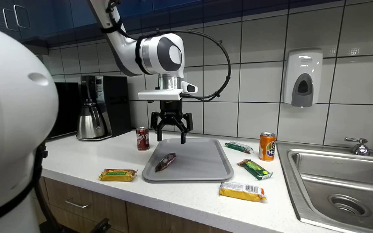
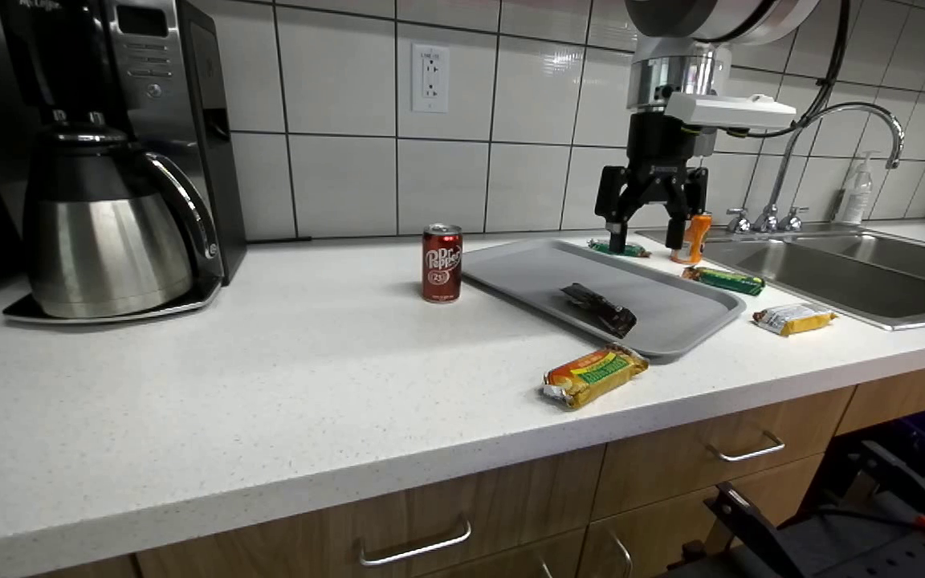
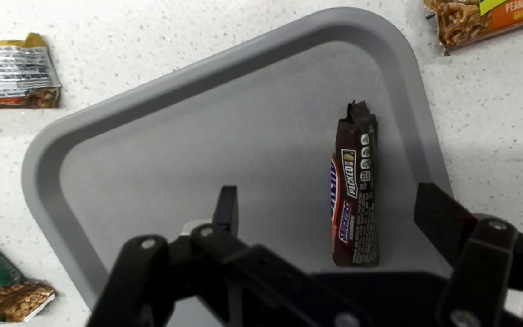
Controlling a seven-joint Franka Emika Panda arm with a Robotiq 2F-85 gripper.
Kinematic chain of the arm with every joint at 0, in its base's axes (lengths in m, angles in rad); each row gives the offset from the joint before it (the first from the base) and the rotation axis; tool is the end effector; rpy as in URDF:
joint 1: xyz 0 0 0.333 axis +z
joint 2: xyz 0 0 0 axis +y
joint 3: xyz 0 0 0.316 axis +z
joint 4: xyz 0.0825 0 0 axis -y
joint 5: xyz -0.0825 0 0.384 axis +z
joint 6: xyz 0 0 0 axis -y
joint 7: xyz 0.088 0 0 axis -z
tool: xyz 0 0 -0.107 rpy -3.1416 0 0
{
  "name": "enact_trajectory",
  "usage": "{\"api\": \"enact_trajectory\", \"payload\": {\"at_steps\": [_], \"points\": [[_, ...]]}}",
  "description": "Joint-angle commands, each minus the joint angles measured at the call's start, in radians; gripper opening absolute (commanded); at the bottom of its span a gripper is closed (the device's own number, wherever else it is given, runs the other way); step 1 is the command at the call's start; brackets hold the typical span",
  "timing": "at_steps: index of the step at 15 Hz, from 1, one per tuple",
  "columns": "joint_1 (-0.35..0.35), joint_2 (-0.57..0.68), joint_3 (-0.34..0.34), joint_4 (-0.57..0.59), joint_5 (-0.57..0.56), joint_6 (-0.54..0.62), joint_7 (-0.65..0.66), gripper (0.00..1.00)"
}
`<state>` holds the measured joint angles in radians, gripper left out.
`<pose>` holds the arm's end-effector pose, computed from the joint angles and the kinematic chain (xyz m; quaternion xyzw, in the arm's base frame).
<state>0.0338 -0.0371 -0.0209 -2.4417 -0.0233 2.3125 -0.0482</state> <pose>0.4676 0.0056 0.3083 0.9982 0.0388 -0.0462 0.0070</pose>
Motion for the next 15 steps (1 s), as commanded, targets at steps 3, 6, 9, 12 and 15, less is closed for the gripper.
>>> {"api": "enact_trajectory", "payload": {"at_steps": [3, 6, 9, 12, 15], "points": [[-0.010, 0.000, 0.010, 0.001, 0.000, -0.002, 0.000, 1.00], [-0.010, 0.000, 0.010, 0.001, 0.000, -0.002, -0.001, 1.00], [-0.009, -0.007, 0.013, -0.007, -0.009, 0.014, 0.018, 1.00], [0.000, -0.044, 0.024, -0.038, -0.013, 0.032, 0.057, 1.00], [0.008, -0.072, 0.040, -0.072, -0.013, 0.040, 0.104, 1.00]]}}
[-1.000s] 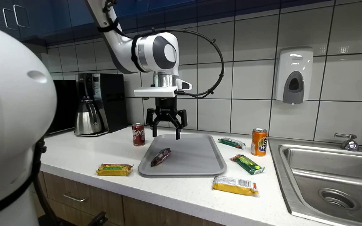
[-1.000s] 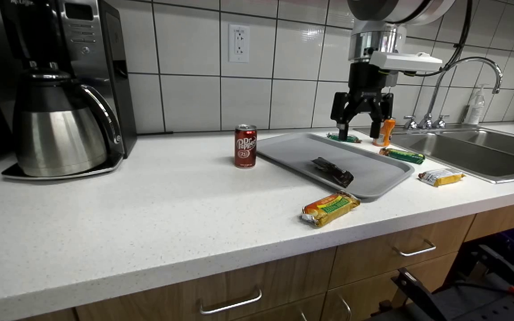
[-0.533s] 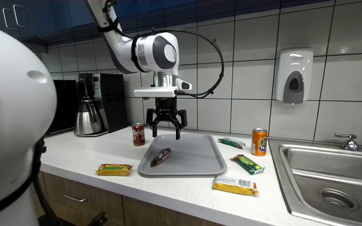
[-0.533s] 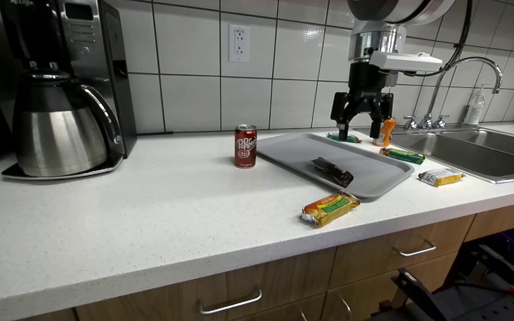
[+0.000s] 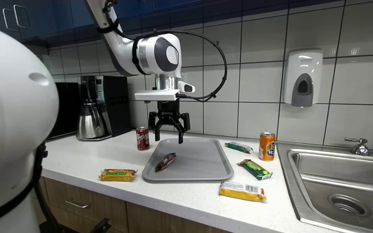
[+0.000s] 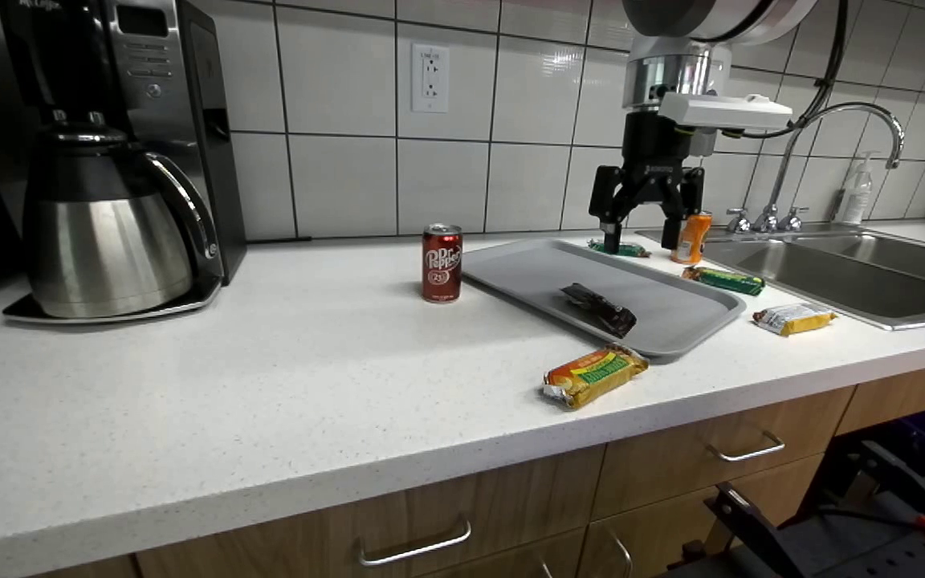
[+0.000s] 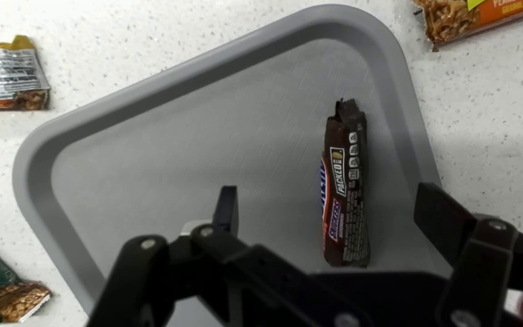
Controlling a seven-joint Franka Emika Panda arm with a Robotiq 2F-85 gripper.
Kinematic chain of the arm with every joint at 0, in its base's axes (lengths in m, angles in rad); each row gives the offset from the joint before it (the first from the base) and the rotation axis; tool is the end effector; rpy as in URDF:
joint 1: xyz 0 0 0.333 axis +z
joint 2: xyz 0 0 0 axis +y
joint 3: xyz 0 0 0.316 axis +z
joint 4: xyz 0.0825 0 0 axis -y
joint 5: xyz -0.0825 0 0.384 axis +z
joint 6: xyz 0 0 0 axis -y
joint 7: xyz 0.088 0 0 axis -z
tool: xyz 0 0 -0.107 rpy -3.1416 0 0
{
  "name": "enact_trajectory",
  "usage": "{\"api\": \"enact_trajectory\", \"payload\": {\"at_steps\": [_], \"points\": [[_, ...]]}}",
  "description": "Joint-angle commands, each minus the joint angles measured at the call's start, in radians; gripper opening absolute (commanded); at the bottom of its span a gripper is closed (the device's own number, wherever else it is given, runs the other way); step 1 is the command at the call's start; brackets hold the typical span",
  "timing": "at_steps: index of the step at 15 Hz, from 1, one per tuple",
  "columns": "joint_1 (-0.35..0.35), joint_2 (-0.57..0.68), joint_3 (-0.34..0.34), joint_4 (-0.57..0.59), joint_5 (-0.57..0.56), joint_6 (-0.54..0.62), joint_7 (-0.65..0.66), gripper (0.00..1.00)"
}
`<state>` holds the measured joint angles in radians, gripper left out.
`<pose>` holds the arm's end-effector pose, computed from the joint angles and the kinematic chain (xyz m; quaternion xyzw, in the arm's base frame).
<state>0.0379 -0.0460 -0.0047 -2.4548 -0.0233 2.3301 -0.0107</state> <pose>0.4652 0.0151 0.3086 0.9987 0.0303 -0.0392 0.0085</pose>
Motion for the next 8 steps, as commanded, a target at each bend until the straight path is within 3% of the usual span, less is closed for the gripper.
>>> {"api": "enact_trajectory", "payload": {"at_steps": [1, 8], "points": [[0.008, -0.078, 0.031, -0.076, -0.015, 0.024, 0.088, 1.00], [0.027, -0.156, 0.094, -0.169, -0.011, 0.022, 0.296, 1.00]]}}
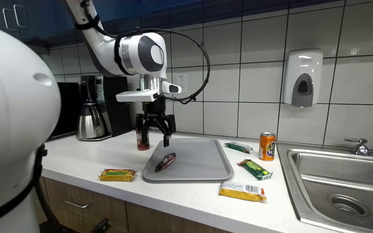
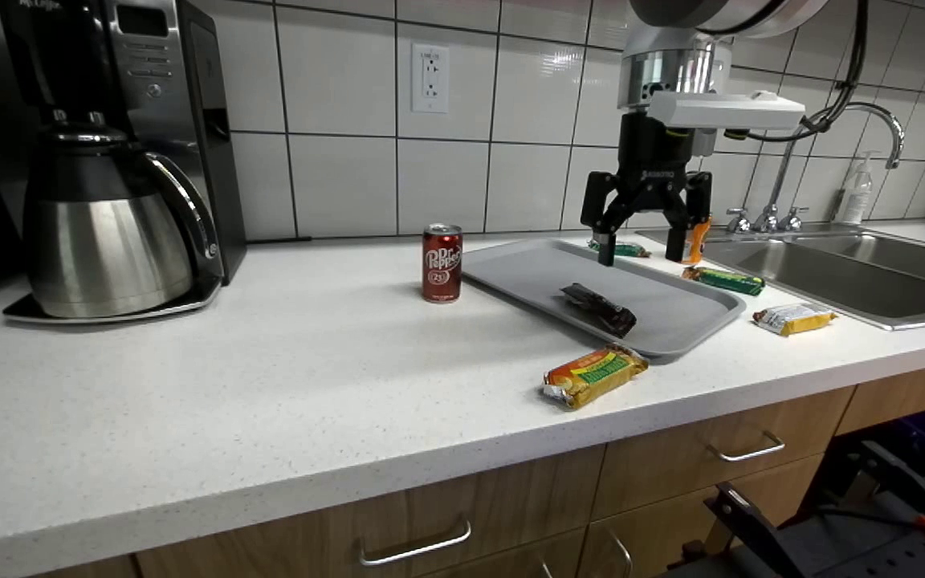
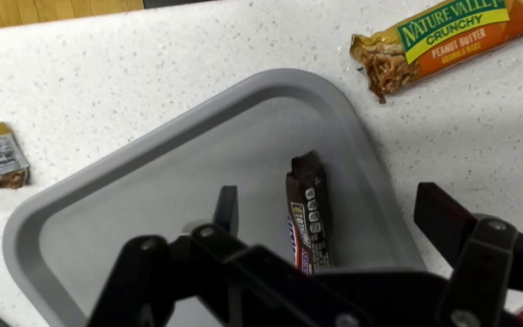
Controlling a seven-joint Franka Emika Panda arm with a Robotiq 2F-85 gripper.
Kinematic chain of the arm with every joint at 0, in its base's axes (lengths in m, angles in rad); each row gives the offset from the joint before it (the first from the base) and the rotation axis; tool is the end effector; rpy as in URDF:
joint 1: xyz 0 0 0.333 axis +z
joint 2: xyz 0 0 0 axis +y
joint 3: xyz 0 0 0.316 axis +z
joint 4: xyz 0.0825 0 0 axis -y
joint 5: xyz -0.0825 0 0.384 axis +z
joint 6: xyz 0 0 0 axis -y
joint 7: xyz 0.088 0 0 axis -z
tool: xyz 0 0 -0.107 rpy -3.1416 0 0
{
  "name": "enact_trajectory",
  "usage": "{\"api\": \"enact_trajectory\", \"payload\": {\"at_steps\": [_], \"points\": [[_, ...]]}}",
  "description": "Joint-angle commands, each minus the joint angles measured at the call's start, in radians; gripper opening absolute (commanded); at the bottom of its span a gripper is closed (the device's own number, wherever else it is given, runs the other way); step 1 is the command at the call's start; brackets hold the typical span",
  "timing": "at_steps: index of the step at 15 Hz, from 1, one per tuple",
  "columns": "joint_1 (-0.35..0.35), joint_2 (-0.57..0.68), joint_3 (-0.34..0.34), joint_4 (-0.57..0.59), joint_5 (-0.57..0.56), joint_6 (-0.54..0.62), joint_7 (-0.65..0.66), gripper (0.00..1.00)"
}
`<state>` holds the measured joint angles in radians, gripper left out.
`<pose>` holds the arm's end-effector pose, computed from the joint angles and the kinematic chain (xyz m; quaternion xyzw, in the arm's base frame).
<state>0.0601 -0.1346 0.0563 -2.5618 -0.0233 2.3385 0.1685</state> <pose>0.4286 0.0493 0.3067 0.9988 -0.0180 -0.0424 0.0180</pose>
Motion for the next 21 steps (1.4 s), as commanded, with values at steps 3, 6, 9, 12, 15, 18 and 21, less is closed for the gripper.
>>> {"api": "enact_trajectory", "payload": {"at_steps": [3, 6, 9, 12, 15, 18, 21], "points": [[0.016, -0.073, 0.067, -0.088, 0.002, 0.022, 0.228, 1.00], [0.034, -0.065, 0.097, -0.101, 0.029, 0.030, 0.321, 1.00], [0.049, -0.055, 0.127, -0.118, 0.051, 0.073, 0.431, 1.00], [0.064, -0.055, 0.150, -0.143, 0.074, 0.126, 0.516, 1.00], [0.071, -0.047, 0.168, -0.170, 0.083, 0.194, 0.609, 1.00], [0.070, -0.039, 0.186, -0.187, 0.060, 0.225, 0.721, 1.00], [0.072, -0.037, 0.198, -0.194, 0.048, 0.223, 0.807, 1.00]]}}
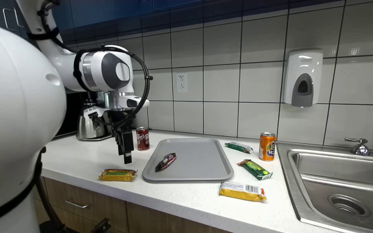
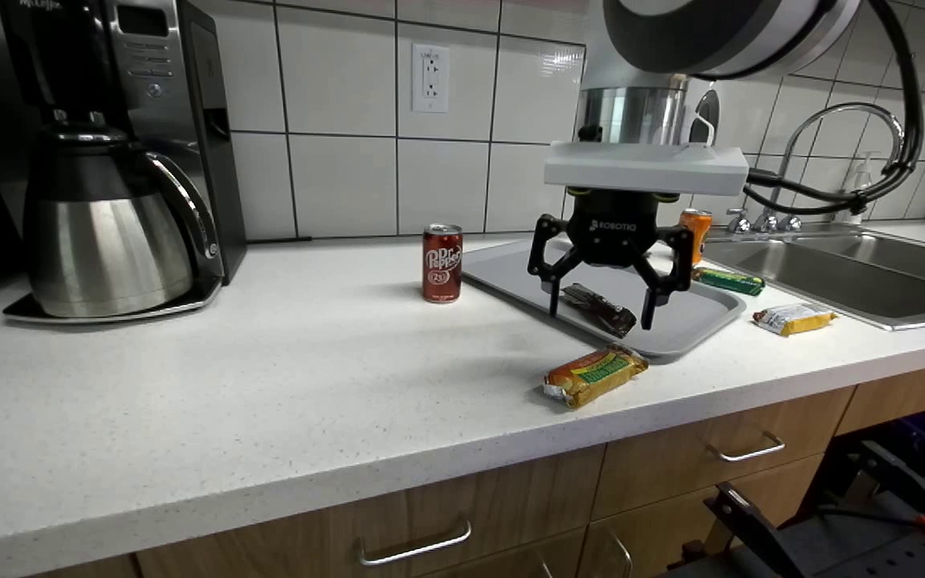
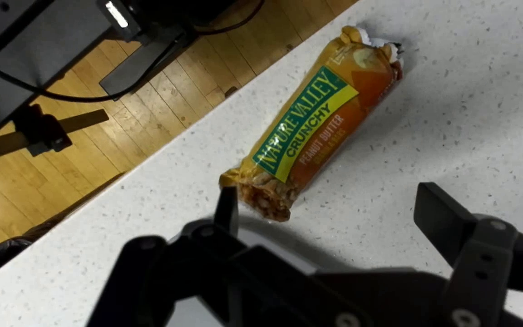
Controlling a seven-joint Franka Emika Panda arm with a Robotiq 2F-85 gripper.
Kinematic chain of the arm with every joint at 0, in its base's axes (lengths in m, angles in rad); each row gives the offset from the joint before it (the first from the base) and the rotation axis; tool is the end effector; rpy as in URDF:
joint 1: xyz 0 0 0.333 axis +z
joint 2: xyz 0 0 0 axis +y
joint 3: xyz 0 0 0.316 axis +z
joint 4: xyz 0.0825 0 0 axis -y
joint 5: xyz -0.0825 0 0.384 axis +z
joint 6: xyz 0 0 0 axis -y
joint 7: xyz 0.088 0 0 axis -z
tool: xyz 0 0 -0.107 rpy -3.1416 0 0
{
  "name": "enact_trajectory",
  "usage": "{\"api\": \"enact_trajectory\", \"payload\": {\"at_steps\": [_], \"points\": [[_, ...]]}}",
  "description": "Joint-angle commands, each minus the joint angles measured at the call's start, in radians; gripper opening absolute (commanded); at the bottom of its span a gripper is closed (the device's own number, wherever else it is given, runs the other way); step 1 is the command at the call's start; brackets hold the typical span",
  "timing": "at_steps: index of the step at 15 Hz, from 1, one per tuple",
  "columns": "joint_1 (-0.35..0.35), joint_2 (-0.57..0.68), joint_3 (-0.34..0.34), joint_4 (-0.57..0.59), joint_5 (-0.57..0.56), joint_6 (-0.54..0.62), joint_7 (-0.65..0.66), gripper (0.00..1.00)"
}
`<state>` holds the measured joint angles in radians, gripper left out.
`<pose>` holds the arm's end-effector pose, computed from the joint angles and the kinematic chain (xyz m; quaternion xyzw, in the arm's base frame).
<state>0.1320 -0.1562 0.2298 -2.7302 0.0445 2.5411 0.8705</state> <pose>0.3685 0.1352 0.2672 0.9624 -0.2711 -0.0117 0.0149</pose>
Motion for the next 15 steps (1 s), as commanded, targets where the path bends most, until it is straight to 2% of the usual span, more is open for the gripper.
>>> {"api": "enact_trajectory", "payload": {"at_steps": [1, 6, 11, 15], "points": [[0.003, -0.013, 0.025, -0.025, -0.016, 0.015, 0.121, 1.00], [0.005, -0.003, 0.029, -0.024, -0.010, 0.021, 0.220, 1.00], [0.002, 0.020, 0.042, -0.025, -0.069, 0.023, 0.354, 1.00], [0.009, 0.037, 0.040, -0.030, -0.096, 0.033, 0.411, 1.00]]}}
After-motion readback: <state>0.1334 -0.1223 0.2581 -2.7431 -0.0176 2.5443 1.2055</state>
